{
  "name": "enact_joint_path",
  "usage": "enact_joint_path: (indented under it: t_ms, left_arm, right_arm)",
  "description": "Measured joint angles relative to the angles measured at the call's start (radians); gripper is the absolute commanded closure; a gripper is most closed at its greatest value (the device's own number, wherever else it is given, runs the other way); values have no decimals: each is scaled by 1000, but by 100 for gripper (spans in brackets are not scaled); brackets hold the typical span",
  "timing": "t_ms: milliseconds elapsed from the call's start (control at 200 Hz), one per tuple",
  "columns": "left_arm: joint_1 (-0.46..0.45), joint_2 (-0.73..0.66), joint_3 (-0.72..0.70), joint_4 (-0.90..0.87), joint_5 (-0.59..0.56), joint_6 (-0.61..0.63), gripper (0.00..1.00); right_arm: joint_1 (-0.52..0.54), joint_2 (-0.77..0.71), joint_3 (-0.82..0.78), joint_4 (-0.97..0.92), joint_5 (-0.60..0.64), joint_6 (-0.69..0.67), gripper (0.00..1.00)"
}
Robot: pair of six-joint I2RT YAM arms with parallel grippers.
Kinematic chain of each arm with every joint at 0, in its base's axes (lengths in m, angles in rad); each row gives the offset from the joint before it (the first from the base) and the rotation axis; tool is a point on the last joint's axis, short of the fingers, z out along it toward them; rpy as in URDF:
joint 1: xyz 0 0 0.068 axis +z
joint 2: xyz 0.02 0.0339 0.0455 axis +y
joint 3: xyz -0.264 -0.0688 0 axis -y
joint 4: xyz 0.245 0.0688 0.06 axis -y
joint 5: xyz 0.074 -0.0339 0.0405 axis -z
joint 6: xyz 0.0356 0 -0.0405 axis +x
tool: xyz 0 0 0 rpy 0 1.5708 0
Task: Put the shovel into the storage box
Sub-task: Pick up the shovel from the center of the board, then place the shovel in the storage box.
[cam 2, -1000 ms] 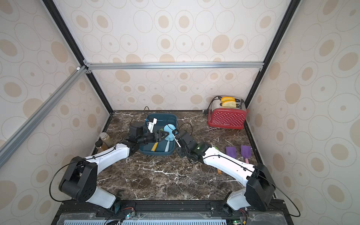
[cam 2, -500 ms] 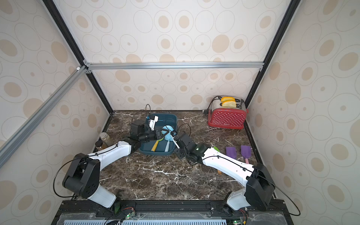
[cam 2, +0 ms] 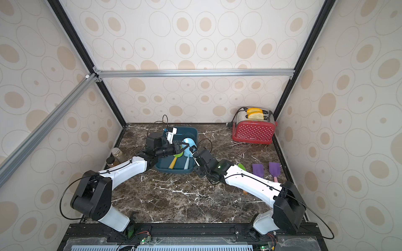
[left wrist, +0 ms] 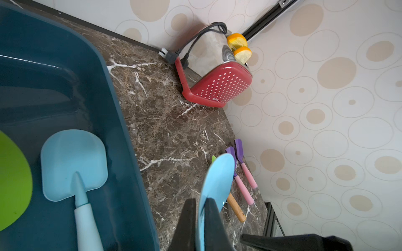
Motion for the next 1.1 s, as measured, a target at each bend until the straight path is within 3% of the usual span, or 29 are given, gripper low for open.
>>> enact_joint_path:
  t_ms: [210, 381, 681, 906, 1097]
  left_arm:
    - [2, 11, 28, -80, 0, 68, 100]
    - [35, 32, 163, -225, 47, 166, 100]
    - [216, 77, 446, -539, 162, 398, 100]
    - [241, 267, 678, -855, 132, 641, 100]
    - [241, 447, 780, -1041, 72, 749, 100]
  right_arm:
    - [11, -116, -40, 25, 21, -26, 41]
    - [12, -296, -109, 46, 78, -33, 38]
    - [12, -385, -208, -21, 205, -31, 35]
    - [12, -416, -246, -73, 239, 0, 34]
    - [11, -451, -279, -105, 260, 32, 33]
